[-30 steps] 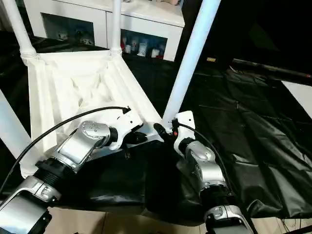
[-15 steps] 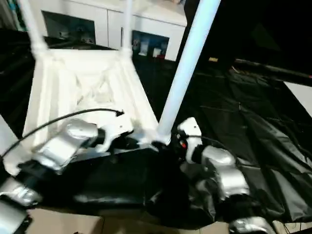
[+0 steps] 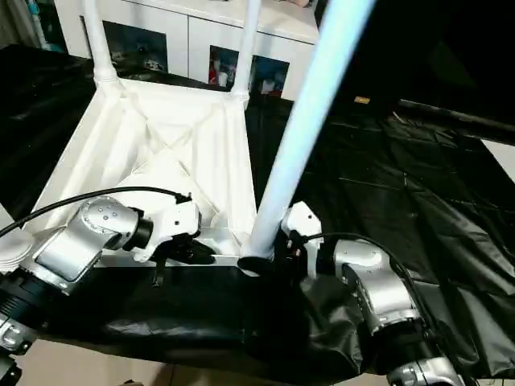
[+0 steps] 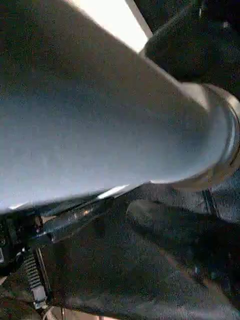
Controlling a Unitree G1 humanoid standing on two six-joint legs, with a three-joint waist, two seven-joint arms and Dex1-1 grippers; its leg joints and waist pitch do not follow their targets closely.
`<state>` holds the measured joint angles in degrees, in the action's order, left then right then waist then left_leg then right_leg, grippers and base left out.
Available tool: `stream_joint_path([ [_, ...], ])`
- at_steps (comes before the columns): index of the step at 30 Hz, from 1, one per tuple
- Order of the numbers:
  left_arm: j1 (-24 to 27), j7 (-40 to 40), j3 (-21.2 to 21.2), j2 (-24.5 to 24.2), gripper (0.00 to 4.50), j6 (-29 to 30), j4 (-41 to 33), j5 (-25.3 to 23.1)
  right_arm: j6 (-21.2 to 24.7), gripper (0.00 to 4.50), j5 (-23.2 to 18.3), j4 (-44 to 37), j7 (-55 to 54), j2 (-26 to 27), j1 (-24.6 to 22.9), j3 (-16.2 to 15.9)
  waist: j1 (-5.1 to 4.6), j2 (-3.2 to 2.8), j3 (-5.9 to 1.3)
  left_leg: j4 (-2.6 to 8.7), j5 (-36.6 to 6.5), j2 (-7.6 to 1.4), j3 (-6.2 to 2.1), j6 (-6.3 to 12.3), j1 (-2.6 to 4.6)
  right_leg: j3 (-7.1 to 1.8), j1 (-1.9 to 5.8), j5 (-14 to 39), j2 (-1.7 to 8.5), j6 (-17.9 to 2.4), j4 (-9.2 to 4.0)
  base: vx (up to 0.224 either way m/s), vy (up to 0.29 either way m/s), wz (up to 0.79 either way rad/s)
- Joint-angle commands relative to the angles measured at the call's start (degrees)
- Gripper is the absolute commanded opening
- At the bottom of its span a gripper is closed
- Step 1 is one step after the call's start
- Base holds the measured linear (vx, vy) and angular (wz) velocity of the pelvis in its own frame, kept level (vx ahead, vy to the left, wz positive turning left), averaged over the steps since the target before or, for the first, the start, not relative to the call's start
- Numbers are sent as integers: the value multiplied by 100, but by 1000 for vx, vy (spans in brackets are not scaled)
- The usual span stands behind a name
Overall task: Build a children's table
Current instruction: Rotate leg to tighten
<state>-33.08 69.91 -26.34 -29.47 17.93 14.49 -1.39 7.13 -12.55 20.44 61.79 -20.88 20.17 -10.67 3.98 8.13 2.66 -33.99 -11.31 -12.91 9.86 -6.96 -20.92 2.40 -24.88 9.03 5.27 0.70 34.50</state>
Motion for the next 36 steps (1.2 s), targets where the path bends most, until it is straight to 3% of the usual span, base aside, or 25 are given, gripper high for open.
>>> stream_joint_path([
  [1, 92, 90, -265, 70, 0, 31, 61, -130, -64, 325, 139, 109, 143, -3, 18, -148, 9, -92, -338, 427, -784, -11, 80, 108, 39, -132, 350, 765, 153, -1185, -244, 0, 0, 0],
  [8, 155, 137, -304, 24, 0, 27, 44, -165, -288, 267, 377, 268, 161, -109, 38, -304, 24, -105, -342, 417, -725, 1, 85, 115, 35, -133, 364, 682, 148, -1198, -231, 0, 0, 0],
  [13, 158, 123, -307, 49, 0, 10, 108, -182, -345, 256, 406, 379, 176, -119, 52, -315, 43, -88, -333, 420, -936, -6, 79, 86, 37, -144, 348, 1094, 156, -1093, -260, 0, 0, 0],
  [14, 158, 100, -311, 66, 0, 1, 138, -197, -370, 256, 426, 426, 171, -106, 51, -309, 44, -59, -324, 418, -935, -5, 82, 91, 33, -144, 345, 1119, 155, -1081, -267, 0, 0, 0],
  [15, 160, 84, -309, 82, 0, 14, 143, -198, -374, 255, 430, 441, 155, -96, 43, -301, 51, -73, -323, 418, -938, -4, 80, 88, 36, -146, 341, 1155, 156, -1067, -265, 0, 0, 0],
  [18, 137, -105, -241, 214, 0, 184, 183, -193, -386, 254, 411, 536, 4, -17, 2, -241, 58, -34, -303, 429, -996, -7, 77, 86, 31, -144, 335, 1320, 158, -1020, -283, 0, 0, 0],
  [21, 51, -372, -124, 386, 0, 297, 329, -200, -382, 254, 356, 752, -441, 196, 34, -47, 69, -50, -269, 458, -1356, -8, 65, 28, 50, -144, 302, 1886, 166, -886, -354, 0, 0, 0],
  [23, -98, -729, -2, 631, 0, 453, 554, -231, -281, 254, 247, 1060, -1200, 565, 130, 290, 36, -94, -219, 482, -2005, 8, 29, -89, 101, -130, 231, 2838, 179, -670, -461, 0, 0, 0],
  [25, -179, -894, 44, 763, 0, 518, 689, -252, -218, 254, 208, 1186, -1520, 739, 181, 405, -12, -53, -240, 488, -2145, 14, -24, -160, 78, -101, 254, 3288, 199, -492, -508, -25, -1, -1],
  [26, -218, -970, 53, 823, 0, 537, 758, -273, -196, 254, 206, 1244, -1663, 815, 205, 439, -23, -108, -255, 495, -2154, 15, -45, -189, 84, -89, 260, 3313, 204, -465, -505, -51, -1, -2],
  [27, -303, -1144, 54, 945, 0, 570, 921, -339, -163, 254, 233, 1366, -1999, 972, 269, 497, -95, -107, -254, 489, -2244, 25, -50, -172, 81, -78, 229, 3338, 186, -425, -536, 0, 0, 0],
  [28, -303, -1144, 54, 945, 0, 570, 921, -339, -163, 254, 233, 1366, -1999, 972, 269, 497, -101, -88, -251, 485, -2260, 28, -52, -160, 83, -70, 230, 3378, 188, -406, -560, 0, 0, 0],
  [30, -525, -1622, 52, 1282, 0, 688, 1382, -502, -64, 254, 329, 1654, -2885, 1414, 488, 613, -139, -158, -240, 490, -2324, 36, -67, -167, 82, -65, 207, 3476, 185, -372, -571, 0, 0, 0],
  [32, -652, -1821, 6, 1445, 0, 761, 1660, -628, -29, 254, 410, 1843, -3457, 1725, 673, 722, -188, -156, -236, 487, -2387, 50, -83, -200, 79, -37, 203, 3566, 176, -347, -593, 0, 0, 0],
  [34, -723, -1861, -71, 1488, 0, 786, 1806, -739, -17, 254, 383, 1960, -3730, 1922, 821, 818, -244, -181, -221, 512, -2526, 48, -127, -181, 59, 7, 233, 3615, 199, -315, -626, 0, 0, 0],
  [36, -731, -1863, -76, 1493, 0, 789, 1823, -748, -16, 254, 383, 1974, -3754, 1943, 839, 827, -263, -216, -223, 557, -2478, 24, -165, -170, 17, 46, 300, 3281, 211, -421, -601, 0, 0, 0],
])
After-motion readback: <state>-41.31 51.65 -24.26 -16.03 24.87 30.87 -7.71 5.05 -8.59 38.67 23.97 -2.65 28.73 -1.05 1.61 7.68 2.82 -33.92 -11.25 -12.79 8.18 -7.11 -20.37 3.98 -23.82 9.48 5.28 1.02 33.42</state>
